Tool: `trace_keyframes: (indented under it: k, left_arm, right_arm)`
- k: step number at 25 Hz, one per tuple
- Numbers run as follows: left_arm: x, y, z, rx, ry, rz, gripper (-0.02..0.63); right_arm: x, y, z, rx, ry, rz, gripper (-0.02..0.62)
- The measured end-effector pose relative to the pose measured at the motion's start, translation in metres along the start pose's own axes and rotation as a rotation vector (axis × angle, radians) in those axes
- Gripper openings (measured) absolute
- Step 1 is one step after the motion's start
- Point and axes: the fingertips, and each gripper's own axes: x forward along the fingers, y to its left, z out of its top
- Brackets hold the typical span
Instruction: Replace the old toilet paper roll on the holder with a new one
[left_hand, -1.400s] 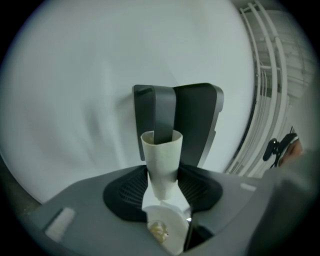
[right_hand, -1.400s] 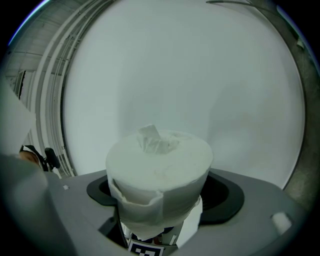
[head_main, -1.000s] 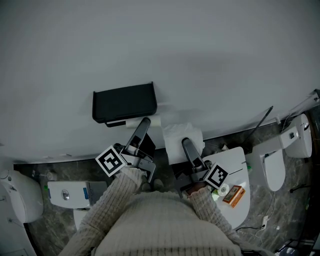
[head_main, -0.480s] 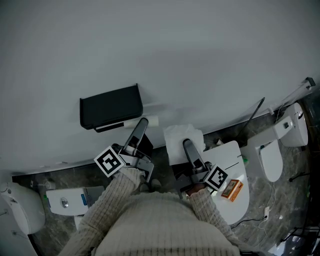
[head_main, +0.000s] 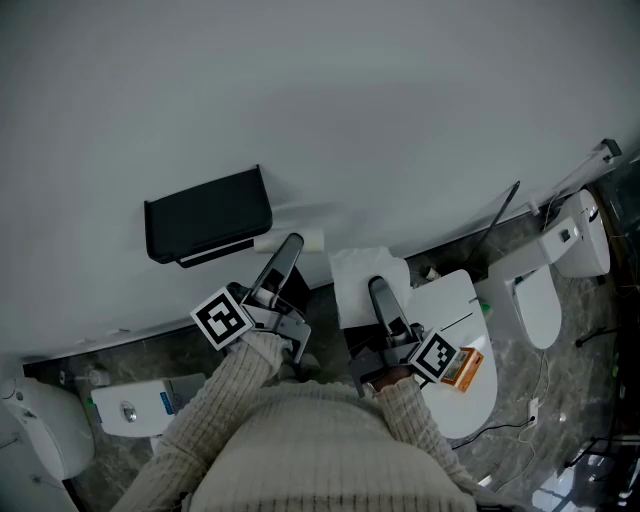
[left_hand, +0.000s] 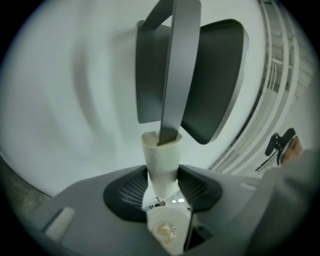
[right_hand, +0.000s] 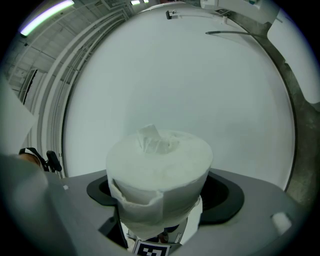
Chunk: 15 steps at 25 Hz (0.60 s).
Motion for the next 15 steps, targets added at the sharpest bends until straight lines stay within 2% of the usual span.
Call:
trace_keyframes:
  k: [15]
  left_arm:
    - [0.009,-0.005,-0.032,-0.052,0.081,-0.023,0.173]
  right_arm:
    - [-0.019,0.007,0.023,-0.024,-0.088,-0.008,0.437]
